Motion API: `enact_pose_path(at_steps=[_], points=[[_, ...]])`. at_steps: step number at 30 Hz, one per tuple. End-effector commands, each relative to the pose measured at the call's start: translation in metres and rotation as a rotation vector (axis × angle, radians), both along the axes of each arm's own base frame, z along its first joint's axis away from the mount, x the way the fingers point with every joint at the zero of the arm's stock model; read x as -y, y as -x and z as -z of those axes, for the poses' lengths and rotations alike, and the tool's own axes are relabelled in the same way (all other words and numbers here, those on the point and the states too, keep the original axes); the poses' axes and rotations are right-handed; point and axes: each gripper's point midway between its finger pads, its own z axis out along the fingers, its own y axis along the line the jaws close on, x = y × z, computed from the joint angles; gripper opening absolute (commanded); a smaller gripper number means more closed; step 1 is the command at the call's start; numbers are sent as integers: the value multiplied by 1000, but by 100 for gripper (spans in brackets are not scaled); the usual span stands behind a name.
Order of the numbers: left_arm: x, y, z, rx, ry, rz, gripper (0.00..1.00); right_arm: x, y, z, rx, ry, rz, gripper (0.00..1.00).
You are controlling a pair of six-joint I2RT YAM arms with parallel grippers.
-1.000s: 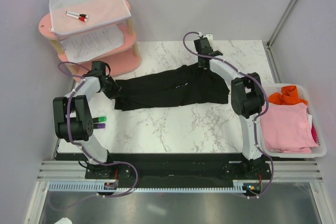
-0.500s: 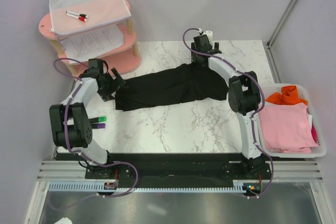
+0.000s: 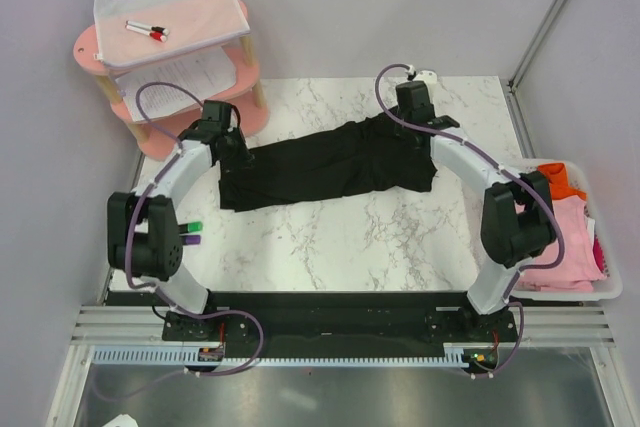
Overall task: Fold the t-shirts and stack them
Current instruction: Fold the other side of the tshirt into a rectangle, then rotate the tshirt 90 degrees
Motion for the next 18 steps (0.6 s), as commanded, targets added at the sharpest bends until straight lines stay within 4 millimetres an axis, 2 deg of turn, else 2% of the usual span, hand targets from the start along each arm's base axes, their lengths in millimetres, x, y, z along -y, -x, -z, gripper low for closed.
enact_pose_path(at_steps=[1,2,6,7,8,10,12,14,15,17,18], points=[[-12,-30,22,-23,-111,-5,2,-10,20,22,-47,-78,-34,0],[-13,-40,19,-14,-125,-3,2,-11,22,28,-62,-82,-38,0],[-20,-57,33,-56,-227,-8,2,-12,29,72,-165,-80,-34,0],[-24,-64,29,-46,-260,-19,2,-13,29,77,-175,-85,-33,0],[-27,-64,38,-72,-291,-11,2,-13,29,82,-187,-83,-31,0],[-33,-70,37,-74,-345,-23,2,-15,27,97,-218,-83,-31,0],[-37,-70,47,-103,-373,-21,2,-15,26,112,-249,-78,-31,0],[-39,-72,52,-119,-390,-21,2,-17,22,118,-257,-81,-32,0],[-40,-68,64,-160,-398,-13,2,-17,20,124,-269,-77,-30,0],[-39,-66,71,-190,-404,-13,2,-15,19,135,-288,-65,-19,0],[-41,-59,82,-234,-416,-9,2,-14,15,135,-285,-63,-13,0]])
